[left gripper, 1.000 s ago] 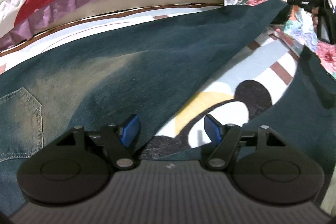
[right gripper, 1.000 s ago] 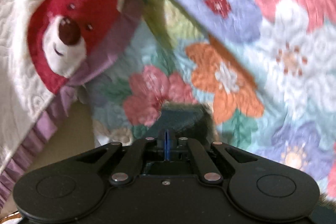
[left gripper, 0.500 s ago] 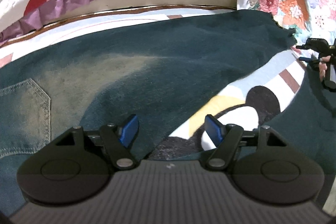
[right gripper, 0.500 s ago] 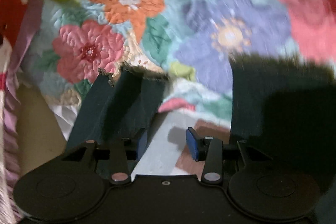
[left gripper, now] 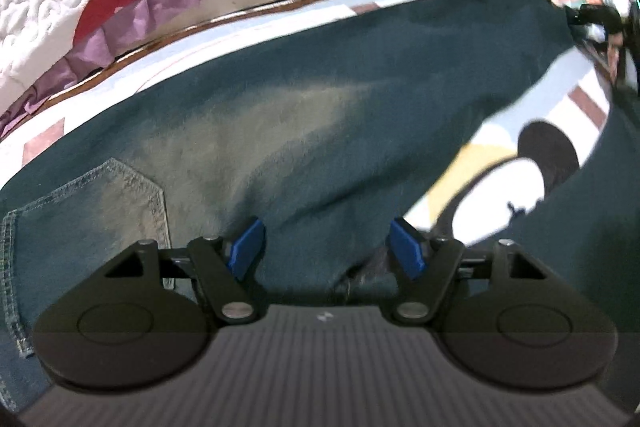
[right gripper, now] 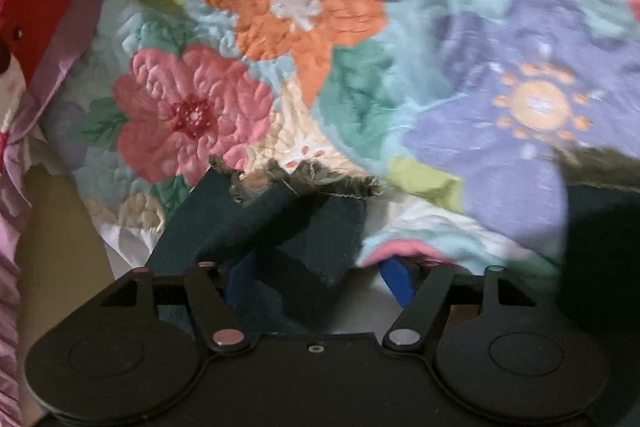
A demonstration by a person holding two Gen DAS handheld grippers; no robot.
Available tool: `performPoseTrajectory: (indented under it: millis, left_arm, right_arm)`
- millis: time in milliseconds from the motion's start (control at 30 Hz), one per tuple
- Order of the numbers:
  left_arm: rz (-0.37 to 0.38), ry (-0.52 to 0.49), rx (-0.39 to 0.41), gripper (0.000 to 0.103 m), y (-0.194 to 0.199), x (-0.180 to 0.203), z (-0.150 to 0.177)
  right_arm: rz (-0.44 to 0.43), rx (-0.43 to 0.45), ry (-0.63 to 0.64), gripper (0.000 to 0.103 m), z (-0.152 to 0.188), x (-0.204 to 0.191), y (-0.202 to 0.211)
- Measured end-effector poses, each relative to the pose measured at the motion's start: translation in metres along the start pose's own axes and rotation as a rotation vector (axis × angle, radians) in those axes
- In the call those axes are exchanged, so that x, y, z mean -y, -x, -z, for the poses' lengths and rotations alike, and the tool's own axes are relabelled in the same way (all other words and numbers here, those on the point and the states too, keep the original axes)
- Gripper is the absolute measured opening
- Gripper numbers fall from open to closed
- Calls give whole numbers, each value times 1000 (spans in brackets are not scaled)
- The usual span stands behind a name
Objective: Fold clothes
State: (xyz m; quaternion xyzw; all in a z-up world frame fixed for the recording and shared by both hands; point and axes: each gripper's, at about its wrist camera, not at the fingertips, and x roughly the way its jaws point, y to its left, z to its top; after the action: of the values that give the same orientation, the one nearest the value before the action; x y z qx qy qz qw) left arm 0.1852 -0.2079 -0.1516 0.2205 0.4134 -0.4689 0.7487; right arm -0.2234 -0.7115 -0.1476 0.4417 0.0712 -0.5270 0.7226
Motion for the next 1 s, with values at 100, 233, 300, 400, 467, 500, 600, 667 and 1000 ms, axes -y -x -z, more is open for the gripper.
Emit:
performPoseTrajectory:
  millis: [100,233,300,400,467,500,600,667,1000]
  left_arm:
    - [-33,-11,-5,70,2,2,5]
    - [-74,9,-33,70,6,-2,11]
    - [-74,28,-40,70,7,-7,15]
    - [-72,72,-76,82,5,-17,23]
    - [-50,107,-76,82,4,-24,26]
    - [-42,123,-69,82,5,-27,27]
    - [-27,170,-49,81,7,-33,28]
    - [-18,185,-39,80,8,-35,29]
    - [153,340,0,79,41,-68,45]
  right_arm:
    - [-89,51,69,6,-19,-28,20]
    - [-242,235,153,4,-54,-65,94]
    - [-151,231,247,4,-56,-61,104]
    - [116,67,338,4,-38,-31,74]
    - [232,-4,420,4,-20,-15,54]
    - [258,-27,440,4,-14,-10,48]
    - [292,-20,474,4,-9,-11,42]
    - [299,-12,529,4,-14,-23,43]
    - [459,-37,743,15,-24,-44,41]
